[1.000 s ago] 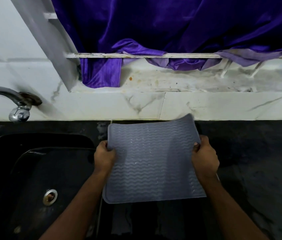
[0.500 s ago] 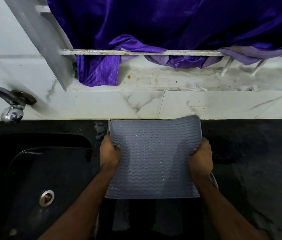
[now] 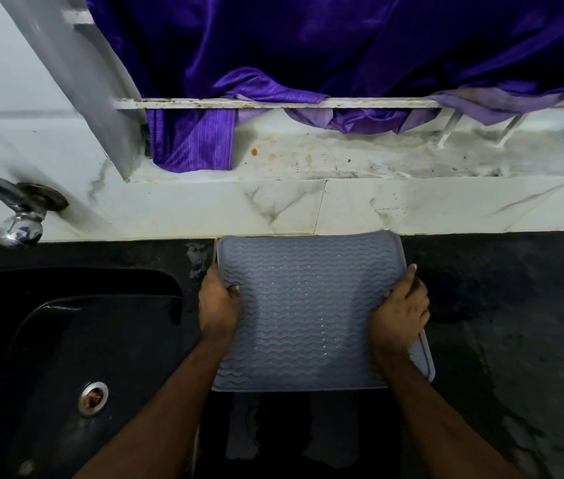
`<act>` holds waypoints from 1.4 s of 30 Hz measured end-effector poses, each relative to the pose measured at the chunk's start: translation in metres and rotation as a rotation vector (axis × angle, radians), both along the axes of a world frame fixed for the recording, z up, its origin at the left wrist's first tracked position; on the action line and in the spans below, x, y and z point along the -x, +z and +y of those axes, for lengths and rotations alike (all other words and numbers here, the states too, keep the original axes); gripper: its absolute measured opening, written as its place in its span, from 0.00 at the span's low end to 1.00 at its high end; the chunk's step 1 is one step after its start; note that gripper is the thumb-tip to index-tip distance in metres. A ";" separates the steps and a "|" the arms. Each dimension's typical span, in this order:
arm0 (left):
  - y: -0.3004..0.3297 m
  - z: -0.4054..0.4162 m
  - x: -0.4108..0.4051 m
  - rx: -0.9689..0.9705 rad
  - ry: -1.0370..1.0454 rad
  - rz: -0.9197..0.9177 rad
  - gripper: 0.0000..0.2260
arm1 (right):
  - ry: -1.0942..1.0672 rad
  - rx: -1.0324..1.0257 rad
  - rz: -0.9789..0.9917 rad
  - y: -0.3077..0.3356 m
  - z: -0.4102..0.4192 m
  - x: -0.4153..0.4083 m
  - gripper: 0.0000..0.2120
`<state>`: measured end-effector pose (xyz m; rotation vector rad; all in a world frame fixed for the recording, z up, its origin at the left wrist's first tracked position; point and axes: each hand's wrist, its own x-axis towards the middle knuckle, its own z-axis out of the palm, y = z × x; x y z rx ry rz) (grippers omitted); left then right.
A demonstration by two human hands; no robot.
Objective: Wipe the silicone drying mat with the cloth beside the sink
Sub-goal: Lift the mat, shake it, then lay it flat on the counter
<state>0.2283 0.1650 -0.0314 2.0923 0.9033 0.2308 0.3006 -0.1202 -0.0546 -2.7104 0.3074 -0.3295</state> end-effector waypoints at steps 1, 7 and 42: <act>-0.001 0.000 0.001 -0.033 -0.004 0.011 0.23 | 0.011 0.014 0.001 0.001 0.000 0.001 0.31; -0.006 -0.005 0.018 -0.382 -0.102 0.108 0.22 | 0.348 0.078 0.009 0.004 0.005 0.012 0.27; -0.028 -0.025 0.050 -0.516 -0.389 0.194 0.40 | 0.598 0.176 0.131 -0.014 0.073 0.055 0.28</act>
